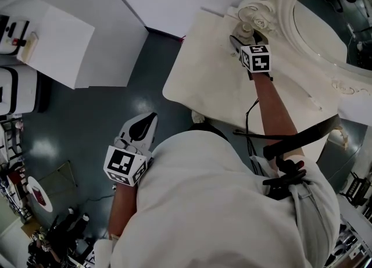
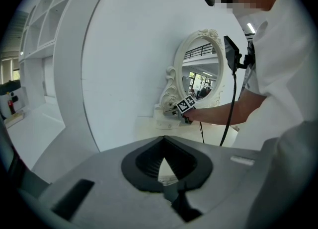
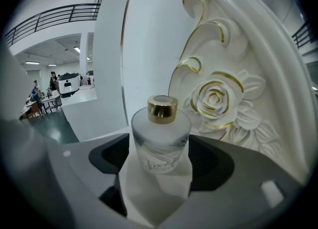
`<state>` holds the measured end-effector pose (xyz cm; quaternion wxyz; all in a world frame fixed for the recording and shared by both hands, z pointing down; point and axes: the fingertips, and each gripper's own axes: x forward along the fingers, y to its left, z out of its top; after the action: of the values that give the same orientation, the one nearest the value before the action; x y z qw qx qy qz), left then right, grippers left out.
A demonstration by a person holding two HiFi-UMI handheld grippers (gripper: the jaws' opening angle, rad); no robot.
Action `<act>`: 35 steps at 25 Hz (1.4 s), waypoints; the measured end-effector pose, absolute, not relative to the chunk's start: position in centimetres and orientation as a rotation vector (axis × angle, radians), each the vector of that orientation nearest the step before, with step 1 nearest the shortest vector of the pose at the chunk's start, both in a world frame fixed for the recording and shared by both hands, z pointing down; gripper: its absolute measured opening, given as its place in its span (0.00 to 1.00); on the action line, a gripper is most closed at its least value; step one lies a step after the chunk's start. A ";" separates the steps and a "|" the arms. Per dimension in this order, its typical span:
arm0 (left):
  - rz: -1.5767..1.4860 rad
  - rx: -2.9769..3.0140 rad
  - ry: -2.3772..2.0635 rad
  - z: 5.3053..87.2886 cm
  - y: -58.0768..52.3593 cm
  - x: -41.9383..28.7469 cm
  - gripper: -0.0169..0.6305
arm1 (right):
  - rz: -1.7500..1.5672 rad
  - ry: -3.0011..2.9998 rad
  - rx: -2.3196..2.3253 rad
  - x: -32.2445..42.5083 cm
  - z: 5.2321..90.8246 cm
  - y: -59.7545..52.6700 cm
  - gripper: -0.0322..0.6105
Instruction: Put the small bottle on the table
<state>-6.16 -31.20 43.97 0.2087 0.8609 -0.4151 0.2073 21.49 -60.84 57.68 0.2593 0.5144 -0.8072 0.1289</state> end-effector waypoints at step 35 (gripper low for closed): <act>0.499 2.555 -0.956 43.5 -18.9 -14.4 0.03 | 0.341 -2.055 1.506 14.6 53.4 -38.2 0.05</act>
<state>-14.43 -18.88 43.48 0.1828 0.9058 -0.3389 0.1769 14.58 -38.19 53.40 0.2815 0.5623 -0.7671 0.1271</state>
